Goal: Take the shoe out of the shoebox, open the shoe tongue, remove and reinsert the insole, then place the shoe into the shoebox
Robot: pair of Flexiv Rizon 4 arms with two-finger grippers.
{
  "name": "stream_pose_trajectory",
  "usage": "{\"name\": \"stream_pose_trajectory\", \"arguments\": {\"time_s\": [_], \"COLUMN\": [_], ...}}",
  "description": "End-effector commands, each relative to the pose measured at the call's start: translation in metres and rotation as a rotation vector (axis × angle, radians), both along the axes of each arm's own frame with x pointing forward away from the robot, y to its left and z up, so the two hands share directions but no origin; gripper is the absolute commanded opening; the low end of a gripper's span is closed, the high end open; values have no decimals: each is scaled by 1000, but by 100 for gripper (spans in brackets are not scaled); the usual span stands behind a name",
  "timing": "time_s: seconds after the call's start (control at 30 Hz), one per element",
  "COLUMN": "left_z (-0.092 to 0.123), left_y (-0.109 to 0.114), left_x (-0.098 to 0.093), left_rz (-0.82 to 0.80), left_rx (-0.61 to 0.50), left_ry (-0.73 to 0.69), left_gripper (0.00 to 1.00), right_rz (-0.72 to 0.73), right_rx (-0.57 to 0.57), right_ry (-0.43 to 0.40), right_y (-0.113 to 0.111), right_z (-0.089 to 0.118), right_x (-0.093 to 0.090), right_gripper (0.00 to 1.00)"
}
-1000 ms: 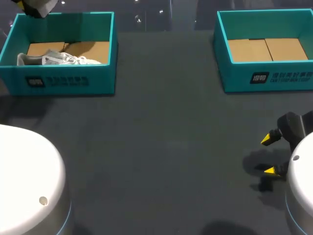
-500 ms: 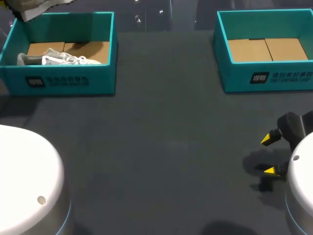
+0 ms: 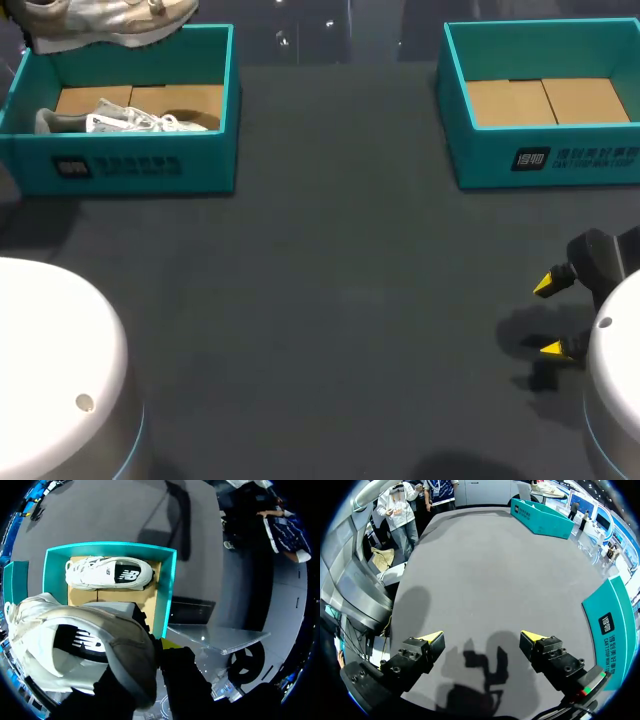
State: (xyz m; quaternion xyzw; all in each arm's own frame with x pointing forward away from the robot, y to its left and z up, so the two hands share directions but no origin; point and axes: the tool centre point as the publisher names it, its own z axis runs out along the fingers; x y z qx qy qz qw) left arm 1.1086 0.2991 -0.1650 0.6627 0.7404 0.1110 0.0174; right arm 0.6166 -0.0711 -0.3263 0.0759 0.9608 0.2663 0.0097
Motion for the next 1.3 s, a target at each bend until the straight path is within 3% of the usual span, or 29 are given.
{"name": "stream_pose_trajectory", "arguments": {"time_s": [0.03, 0.43, 1.3], "left_z": [-8, -40, -103], "left_y": [7, 13, 9], "left_x": [3, 34, 54], "left_rz": [-69, -59, -64], "left_rx": [40, 95, 150], "left_ry": [-9, 42, 125], "left_gripper": [0, 0, 0], "right_rz": [-1, -1, -1], "right_rx": [-1, -1, -1], "right_ry": [-3, -3, -3], "right_y": [0, 0, 0], "right_z": [1, 1, 1], "right_x": [-2, -2, -2], "right_gripper": [100, 100, 100]}}
